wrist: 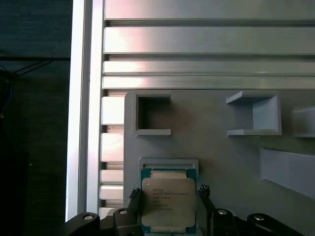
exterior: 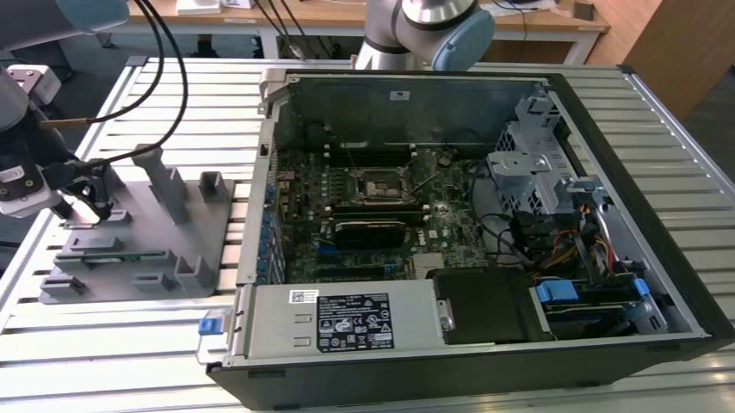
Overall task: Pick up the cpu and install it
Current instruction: 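Pick up the cpu and move it towards the insertion slot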
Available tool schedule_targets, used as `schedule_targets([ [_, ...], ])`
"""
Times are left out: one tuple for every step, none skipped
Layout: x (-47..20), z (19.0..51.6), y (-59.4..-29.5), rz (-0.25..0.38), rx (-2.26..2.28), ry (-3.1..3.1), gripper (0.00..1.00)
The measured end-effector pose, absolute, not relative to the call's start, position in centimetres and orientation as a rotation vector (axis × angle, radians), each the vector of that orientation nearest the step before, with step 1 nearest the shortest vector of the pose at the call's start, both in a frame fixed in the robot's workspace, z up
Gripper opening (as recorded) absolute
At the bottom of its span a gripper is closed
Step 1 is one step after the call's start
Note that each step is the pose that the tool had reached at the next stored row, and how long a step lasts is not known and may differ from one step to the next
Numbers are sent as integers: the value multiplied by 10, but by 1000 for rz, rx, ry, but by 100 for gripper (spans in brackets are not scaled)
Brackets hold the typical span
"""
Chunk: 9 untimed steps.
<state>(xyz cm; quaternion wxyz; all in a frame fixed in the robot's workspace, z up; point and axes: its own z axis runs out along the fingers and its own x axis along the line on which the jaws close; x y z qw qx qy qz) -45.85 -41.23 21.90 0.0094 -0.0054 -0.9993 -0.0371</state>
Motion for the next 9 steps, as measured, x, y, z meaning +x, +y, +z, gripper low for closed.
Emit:
schedule_targets([
  [-459,219,-412,-116,-17,-3121,53],
  [-459,220,-412,-116,-17,-3121,53],
  [-459,220,-412,-116,-17,-3120,53],
  [-459,220,-412,-116,-17,-3121,53],
  [-459,221,-412,-116,-17,-3121,53],
  [-459,221,-412,-117,-17,-3121,53],
  [-458,221,-412,-117,-17,-3121,53],
  [-459,222,-412,-117,-17,-3121,53],
  [-459,222,-412,-117,-17,-3121,53],
])
